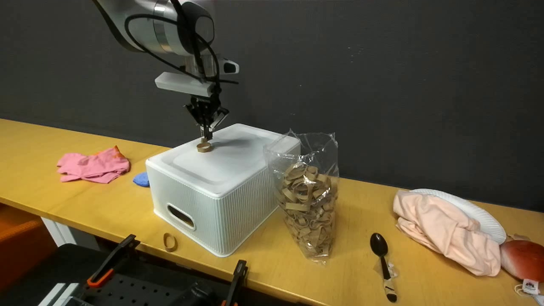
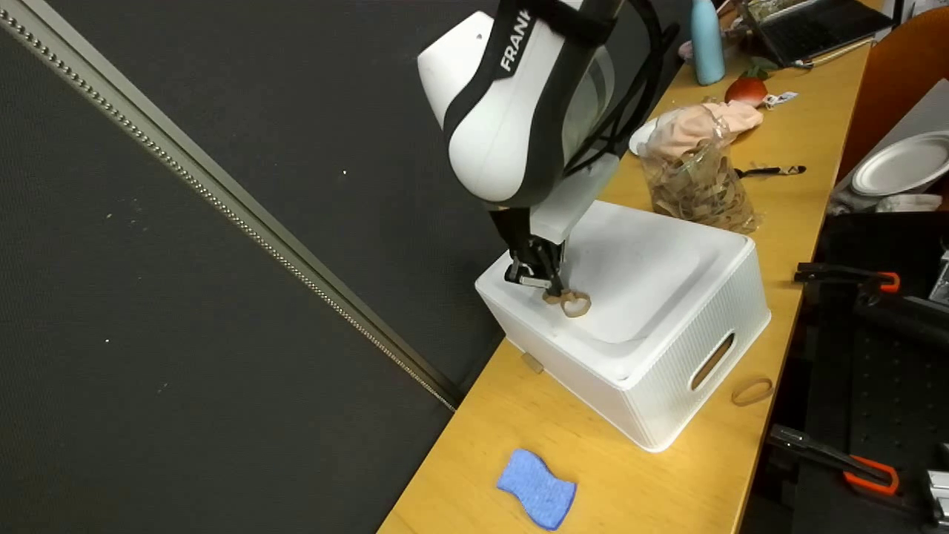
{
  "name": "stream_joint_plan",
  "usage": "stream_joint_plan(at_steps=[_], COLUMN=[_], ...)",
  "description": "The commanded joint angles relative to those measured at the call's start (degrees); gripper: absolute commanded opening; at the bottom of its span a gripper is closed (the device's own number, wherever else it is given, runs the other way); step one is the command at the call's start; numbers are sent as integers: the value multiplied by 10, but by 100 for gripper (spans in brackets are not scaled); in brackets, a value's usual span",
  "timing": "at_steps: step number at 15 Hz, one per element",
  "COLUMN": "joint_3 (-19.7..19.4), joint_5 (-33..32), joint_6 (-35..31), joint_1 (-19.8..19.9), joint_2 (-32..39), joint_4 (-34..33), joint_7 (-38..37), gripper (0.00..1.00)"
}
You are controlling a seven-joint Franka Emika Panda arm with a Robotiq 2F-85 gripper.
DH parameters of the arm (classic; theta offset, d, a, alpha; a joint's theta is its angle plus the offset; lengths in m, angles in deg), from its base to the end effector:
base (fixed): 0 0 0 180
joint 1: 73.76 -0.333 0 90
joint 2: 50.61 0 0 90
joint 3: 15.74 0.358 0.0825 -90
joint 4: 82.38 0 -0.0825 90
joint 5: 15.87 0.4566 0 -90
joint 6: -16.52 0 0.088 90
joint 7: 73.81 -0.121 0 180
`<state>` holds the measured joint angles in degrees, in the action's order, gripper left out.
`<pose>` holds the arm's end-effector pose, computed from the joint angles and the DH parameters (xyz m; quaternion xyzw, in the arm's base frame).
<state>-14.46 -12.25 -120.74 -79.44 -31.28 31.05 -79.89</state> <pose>0.6797 0.0836 0.2804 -0.9988 0.0154 -0.0360 0.0303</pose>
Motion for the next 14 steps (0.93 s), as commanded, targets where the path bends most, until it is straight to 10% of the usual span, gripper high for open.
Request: stream_joint_plan(at_steps=[1,8,14], joint_3=[-1,-1,1], joint_5=[-17,-16,-14], joint_6=[0,-1,-1], joint_1=[-1,0,0], joint_2=[-23,-32,-24], joint_4=[25,45,45], joint_7=[-17,-21,-20], gripper=[0,55,32])
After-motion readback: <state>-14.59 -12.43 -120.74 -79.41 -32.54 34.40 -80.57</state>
